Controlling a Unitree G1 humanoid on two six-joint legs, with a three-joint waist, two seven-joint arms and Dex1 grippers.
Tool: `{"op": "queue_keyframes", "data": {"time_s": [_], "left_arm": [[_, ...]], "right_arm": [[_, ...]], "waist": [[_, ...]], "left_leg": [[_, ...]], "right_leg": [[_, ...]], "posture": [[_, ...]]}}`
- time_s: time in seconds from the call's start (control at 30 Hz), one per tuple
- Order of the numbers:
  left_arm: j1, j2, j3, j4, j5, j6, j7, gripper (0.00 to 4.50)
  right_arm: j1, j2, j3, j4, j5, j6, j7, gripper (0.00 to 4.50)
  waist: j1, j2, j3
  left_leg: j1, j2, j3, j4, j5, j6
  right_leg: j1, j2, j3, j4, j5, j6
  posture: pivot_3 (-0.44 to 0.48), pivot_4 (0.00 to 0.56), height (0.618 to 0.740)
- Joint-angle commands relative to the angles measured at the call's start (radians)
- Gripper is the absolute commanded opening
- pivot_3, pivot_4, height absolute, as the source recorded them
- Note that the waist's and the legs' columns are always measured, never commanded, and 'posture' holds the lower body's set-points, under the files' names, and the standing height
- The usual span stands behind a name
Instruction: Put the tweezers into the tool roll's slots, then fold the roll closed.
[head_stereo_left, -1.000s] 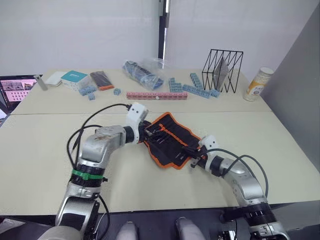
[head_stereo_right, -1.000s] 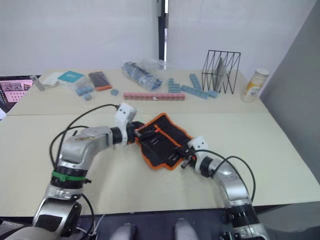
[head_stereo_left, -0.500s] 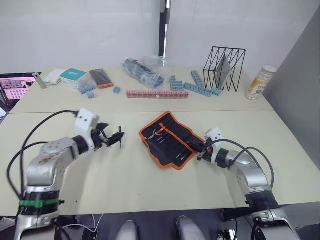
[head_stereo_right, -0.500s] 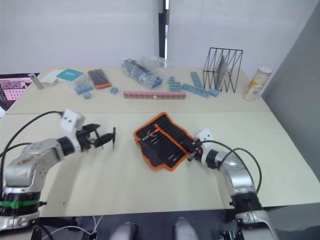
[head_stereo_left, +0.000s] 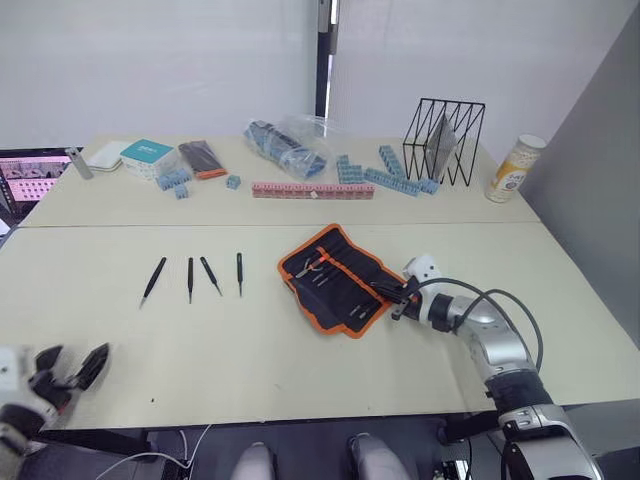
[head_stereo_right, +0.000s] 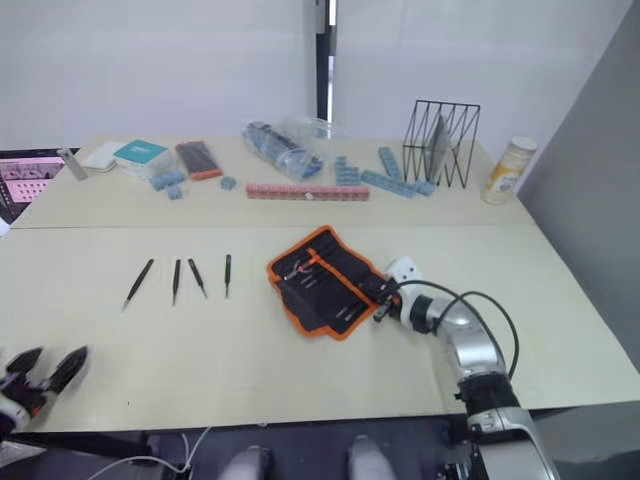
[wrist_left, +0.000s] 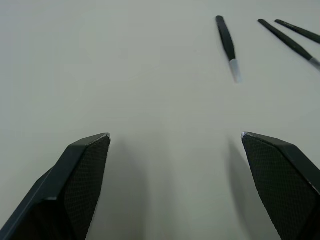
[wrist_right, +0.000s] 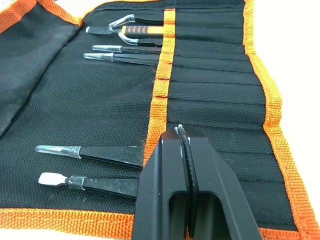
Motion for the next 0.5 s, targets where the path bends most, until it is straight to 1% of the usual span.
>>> {"op": "queue_keyframes", "data": {"time_s": [0.03,0.13,0.23,0.4,0.5], "left_arm": [[0.055,-0.034,0.031,-0.036,-0.042,-0.054,-0.016,4.47],[0.096,-0.064,0.026,-0.067,-0.064,-0.064,-0.013,4.47],[0.108,-0.068,0.018,-0.081,-0.074,-0.062,-0.004,4.47],[0.086,-0.06,0.007,-0.085,-0.084,-0.046,0.015,4.47],[0.053,-0.045,-0.019,-0.113,-0.078,-0.011,0.04,4.47]], "right_arm": [[0.001,0.001,0.024,0.02,-0.016,-0.007,0.028,0.0],[-0.004,0.003,0.023,0.029,-0.018,-0.009,0.034,0.0],[-0.005,0.004,0.026,0.031,-0.017,-0.01,0.04,0.0],[-0.005,0.0,0.025,0.033,-0.017,-0.011,0.047,0.0],[-0.004,-0.001,0.022,0.026,-0.016,-0.007,0.045,0.0]], "waist": [[-0.001,0.0,0.0],[-0.002,0.0,0.0],[-0.003,0.0,0.0],[-0.003,0.0,0.0],[-0.003,0.0,0.0]], "left_leg": [[0.0,0.0,0.0,0.0,0.0,0.0],[0.001,0.001,0.001,-0.001,0.0,0.0],[0.001,0.001,0.001,-0.001,0.0,0.0],[0.001,0.001,0.001,-0.001,0.0,0.0],[0.001,0.001,0.001,-0.001,0.0,0.0]], "right_leg": [[0.0,0.0,0.0,0.0,0.0,0.0],[0.0,0.0,0.0,0.0,0.0,-0.001],[-0.001,0.0,0.0,0.0,0.0,-0.001],[-0.001,0.0,0.0,0.0,0.0,-0.001],[-0.001,0.0,0.0,0.0,0.0,-0.001]], "posture": [[0.0,0.15,0.737],[0.0,0.15,0.737],[0.0,0.15,0.737],[0.0,0.15,0.737],[0.0,0.15,0.737]]}}
